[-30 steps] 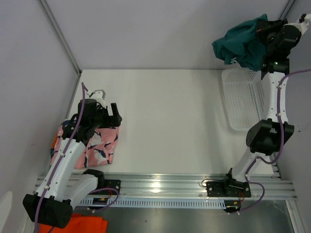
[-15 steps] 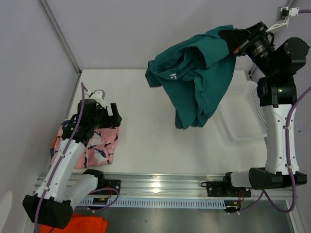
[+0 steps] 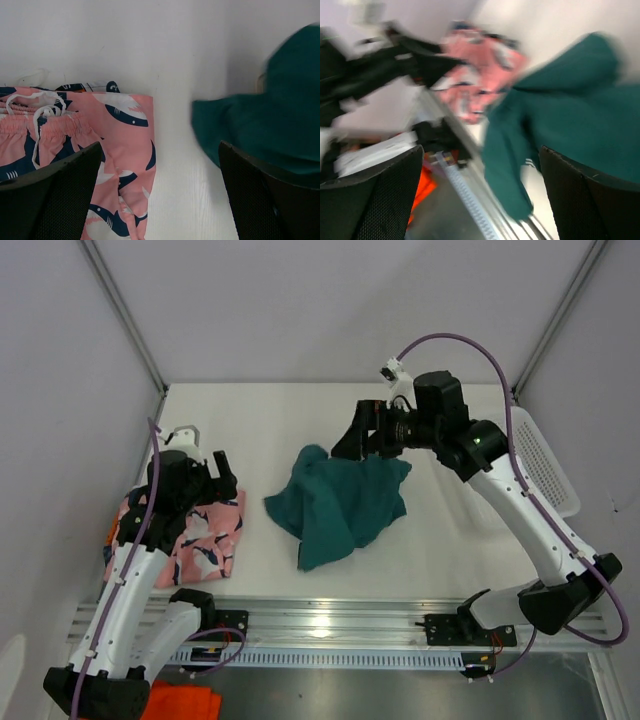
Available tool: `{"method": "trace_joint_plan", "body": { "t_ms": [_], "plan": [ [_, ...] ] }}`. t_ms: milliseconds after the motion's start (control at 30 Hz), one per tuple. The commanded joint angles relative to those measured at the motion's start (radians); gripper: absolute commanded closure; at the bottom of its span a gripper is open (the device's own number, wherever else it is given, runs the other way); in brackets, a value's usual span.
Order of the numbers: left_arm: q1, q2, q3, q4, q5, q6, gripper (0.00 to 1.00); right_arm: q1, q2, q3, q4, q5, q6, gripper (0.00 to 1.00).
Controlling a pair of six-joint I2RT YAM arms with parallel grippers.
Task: Fold and stack the shorts
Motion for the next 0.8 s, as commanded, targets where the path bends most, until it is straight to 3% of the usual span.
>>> {"method": "trace_joint_plan", "body": {
  "t_ms": [0,33,133,300,400,533,633,733,767],
  "plan": [
    [0.007,0.001,0.002,0.009,-0.011,-0.010,0.01,-0.053,-0.024,-0.028,-0.214,0.417,-0.154,0.01],
    [0.009,0.008,0.000,0.009,-0.007,-0.009,0.01,-0.082,-0.028,-0.045,-0.216,0.547,-0.159,0.01],
    [0.007,0.013,0.000,0.011,0.010,-0.003,0.01,-0.200,-0.022,-0.129,-0.167,0.698,-0.179,0.01],
    [0.007,0.008,-0.009,0.021,0.045,0.003,0.01,-0.344,0.092,-0.223,-0.078,0.852,-0.260,0.00],
    [0.007,0.017,-0.009,0.023,0.061,0.008,0.01,-0.398,0.200,-0.221,-0.047,0.912,-0.311,0.01],
    [0.006,0.014,-0.010,0.024,0.070,0.011,0.01,-0.438,0.281,-0.250,0.074,0.862,-0.395,0.04],
    [0.005,0.011,-0.013,0.027,0.070,0.013,0.01,-0.444,0.371,-0.237,0.122,0.909,-0.421,0.13],
    [0.007,0.014,-0.015,0.029,0.099,0.014,0.01,-0.460,0.447,-0.189,0.136,0.943,-0.424,0.29],
    [0.006,0.016,-0.015,0.030,0.101,0.014,0.01,-0.478,0.486,-0.180,0.146,0.923,-0.427,0.43]
  ]
}}
